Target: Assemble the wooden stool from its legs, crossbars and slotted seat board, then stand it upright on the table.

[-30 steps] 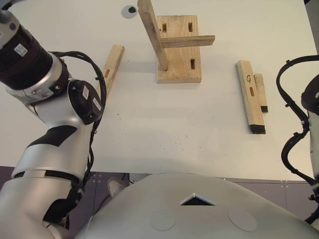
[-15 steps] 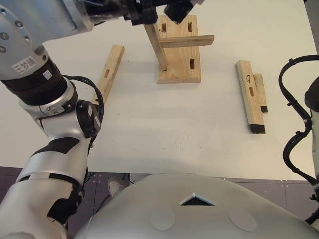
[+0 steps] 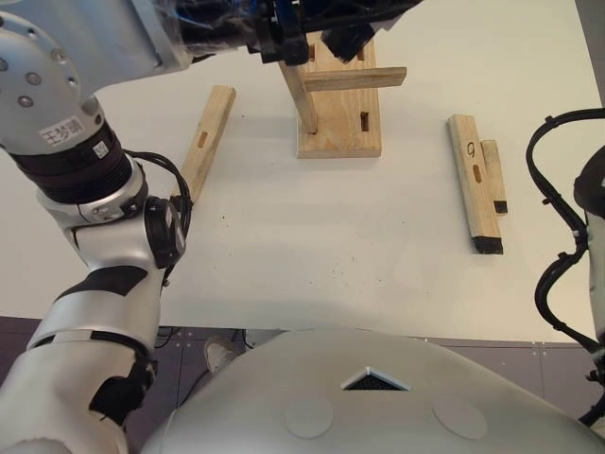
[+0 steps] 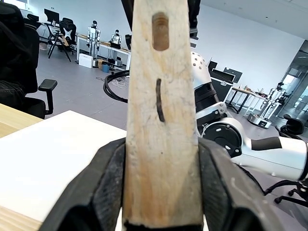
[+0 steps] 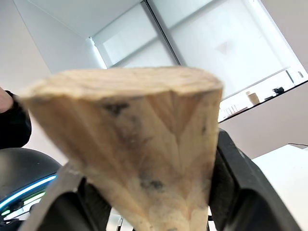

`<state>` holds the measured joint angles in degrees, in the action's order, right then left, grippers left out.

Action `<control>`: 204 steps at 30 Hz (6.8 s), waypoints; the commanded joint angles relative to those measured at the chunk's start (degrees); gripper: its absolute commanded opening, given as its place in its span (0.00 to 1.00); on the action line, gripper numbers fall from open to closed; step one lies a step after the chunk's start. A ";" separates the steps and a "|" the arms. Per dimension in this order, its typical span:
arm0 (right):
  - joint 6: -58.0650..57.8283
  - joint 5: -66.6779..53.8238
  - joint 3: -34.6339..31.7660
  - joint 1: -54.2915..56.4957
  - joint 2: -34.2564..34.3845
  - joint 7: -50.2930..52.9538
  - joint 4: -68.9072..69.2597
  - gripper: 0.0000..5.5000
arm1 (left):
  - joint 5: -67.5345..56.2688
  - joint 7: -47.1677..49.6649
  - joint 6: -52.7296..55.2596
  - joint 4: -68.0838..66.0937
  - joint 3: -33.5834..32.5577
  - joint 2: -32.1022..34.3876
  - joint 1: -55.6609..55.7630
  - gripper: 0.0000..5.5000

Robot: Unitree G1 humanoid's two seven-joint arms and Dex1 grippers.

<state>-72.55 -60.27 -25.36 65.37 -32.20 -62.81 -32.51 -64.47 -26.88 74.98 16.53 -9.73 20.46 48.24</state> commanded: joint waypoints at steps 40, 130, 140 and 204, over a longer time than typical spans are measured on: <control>46.93 32.43 14.37 -18.71 5.08 -0.37 -11.99 0.37 | 0.25 4.46 -11.39 -8.06 -7.03 3.33 0.52 0.67; 54.92 50.29 35.58 -13.45 -1.00 -19.05 -2.02 0.37 | 67.70 -40.25 -46.97 -39.25 48.46 2.23 13.91 0.08; 54.96 48.96 36.69 -16.99 -1.87 -18.76 0.73 0.37 | 67.88 -40.16 -42.67 -40.02 42.83 1.74 11.88 0.08; 21.54 17.56 12.08 -22.05 5.15 -3.08 18.44 0.61 | 70.20 -48.91 -40.76 -40.87 40.39 0.16 13.41 0.08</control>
<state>-49.30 -40.11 -10.36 42.32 -27.59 -68.05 -14.12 5.19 -74.72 34.26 -23.03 29.48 19.85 62.36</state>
